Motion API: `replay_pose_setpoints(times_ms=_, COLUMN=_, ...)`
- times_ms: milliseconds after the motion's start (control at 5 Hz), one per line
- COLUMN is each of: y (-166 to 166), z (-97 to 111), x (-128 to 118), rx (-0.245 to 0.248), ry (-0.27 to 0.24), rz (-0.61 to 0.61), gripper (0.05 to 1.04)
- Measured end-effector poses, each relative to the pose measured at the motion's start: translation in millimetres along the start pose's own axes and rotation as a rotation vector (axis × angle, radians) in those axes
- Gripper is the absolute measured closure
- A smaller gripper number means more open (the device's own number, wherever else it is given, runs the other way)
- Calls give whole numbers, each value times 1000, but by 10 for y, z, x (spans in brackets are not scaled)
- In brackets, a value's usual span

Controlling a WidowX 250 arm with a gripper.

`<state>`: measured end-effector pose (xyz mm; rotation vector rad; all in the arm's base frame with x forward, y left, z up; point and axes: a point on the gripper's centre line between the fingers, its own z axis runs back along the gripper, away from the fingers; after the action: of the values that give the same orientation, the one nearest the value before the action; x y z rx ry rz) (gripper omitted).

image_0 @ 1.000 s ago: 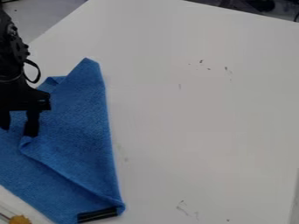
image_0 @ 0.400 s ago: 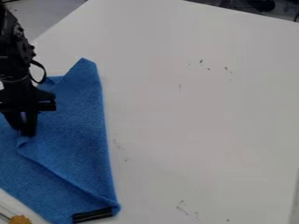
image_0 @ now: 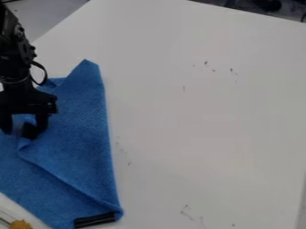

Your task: Fold the cloth from the top right to the left

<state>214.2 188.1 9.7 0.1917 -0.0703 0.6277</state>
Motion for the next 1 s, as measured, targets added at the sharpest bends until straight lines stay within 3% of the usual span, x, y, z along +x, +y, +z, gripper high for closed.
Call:
replay_pose_setpoints(times_ms=400, y=-26, z=-29, x=23, rx=-16, ry=-9, rz=-2, gripper=753)
replay_pose_setpoints(times_ms=600, y=-43, z=-26, x=28, rx=-17, ry=-12, rz=-8, gripper=917)
replay_pose_setpoints(times_ms=800, y=-130, z=76, x=11, rx=11, ry=-13, rz=-37, gripper=1006)
replay_pose_setpoints(times_ms=1000, y=-372, z=428, x=46, rx=21, ry=-84, rz=-87, gripper=1022)
